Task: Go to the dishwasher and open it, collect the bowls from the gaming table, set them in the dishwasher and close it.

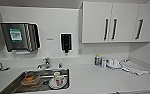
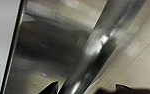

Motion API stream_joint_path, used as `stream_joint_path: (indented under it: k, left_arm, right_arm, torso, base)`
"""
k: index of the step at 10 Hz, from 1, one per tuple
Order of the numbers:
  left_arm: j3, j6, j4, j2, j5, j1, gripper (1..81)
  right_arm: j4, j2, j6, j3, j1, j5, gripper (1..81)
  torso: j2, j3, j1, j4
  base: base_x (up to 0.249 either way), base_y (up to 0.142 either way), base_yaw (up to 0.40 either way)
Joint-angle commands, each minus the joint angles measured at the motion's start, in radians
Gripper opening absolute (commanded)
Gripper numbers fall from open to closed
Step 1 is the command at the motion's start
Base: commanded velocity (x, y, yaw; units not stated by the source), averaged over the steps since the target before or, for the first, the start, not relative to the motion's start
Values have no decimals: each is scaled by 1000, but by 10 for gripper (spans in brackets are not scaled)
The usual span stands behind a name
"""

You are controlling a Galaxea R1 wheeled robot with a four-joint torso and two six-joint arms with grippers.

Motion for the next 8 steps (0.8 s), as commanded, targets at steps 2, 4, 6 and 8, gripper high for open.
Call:
stream_joint_path:
  k: [2,4,6,8]
  left_arm:
    - [3,-2,-4,-13,32,-69,811]
    - [3,-2,-4,-16,32,-66,811]
    - [3,-2,-4,-16,32,-65,811]
    - [3,-2,-2,-15,29,-66,811]
  right_arm:
    - [-38,16,-1,-29,95,-49,811]
    - [-61,96,-1,-122,77,-47,811]
    - [-80,160,-4,-209,77,-64,811]
    - [-91,150,-5,-221,57,-73,811]
  torso:
    - [0,0,0,0]
    - [0,0,0,0]
    - [0,0,0,0]
    - [0,0,0,0]
  base:
    - [0,0,0]
    - [0,0,0]
    - [0,0,0]
    - [0,0,0]
